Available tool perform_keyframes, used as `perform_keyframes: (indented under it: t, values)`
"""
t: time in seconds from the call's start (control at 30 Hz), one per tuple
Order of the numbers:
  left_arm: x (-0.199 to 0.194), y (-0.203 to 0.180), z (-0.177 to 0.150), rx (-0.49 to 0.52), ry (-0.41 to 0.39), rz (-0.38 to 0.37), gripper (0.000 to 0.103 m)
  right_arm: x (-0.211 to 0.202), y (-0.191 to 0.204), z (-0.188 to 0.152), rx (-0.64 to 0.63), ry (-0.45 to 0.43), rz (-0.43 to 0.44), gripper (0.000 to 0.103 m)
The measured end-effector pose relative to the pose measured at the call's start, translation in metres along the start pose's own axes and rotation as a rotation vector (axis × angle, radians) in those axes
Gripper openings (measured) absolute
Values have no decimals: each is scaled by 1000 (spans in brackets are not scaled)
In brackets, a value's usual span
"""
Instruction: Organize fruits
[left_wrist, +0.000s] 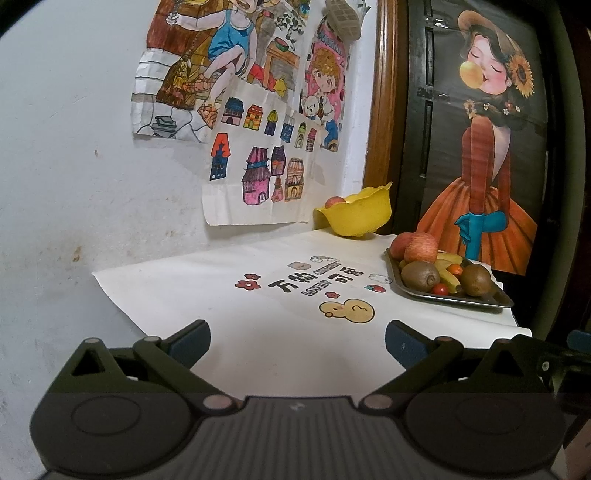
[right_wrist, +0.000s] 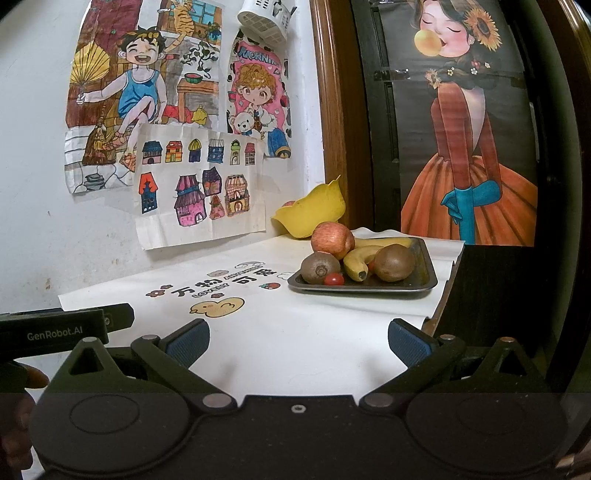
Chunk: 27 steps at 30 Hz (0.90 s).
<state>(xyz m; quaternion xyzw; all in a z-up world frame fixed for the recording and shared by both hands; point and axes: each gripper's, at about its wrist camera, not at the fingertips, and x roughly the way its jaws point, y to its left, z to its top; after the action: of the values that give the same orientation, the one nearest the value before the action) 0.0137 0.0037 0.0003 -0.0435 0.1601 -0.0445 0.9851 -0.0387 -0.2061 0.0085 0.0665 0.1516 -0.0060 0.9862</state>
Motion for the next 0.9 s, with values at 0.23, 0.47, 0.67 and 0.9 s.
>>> perform_keyframes:
  t: [0.23, 0.47, 0.67, 0.9]
  values:
    - [0, -1, 0, 2, 0, -6, 103, 0, 0, 0, 0, 0, 1, 102]
    - [1, 1, 0, -6, 7, -9, 103, 0, 2, 0, 0, 3, 0, 102]
    - [1, 0, 0, -4, 8, -9, 103, 2, 3, -4, -4, 8, 5, 102]
    - [2, 0, 0, -5, 10, -10, 103, 1, 4, -4, -4, 9, 3, 102]
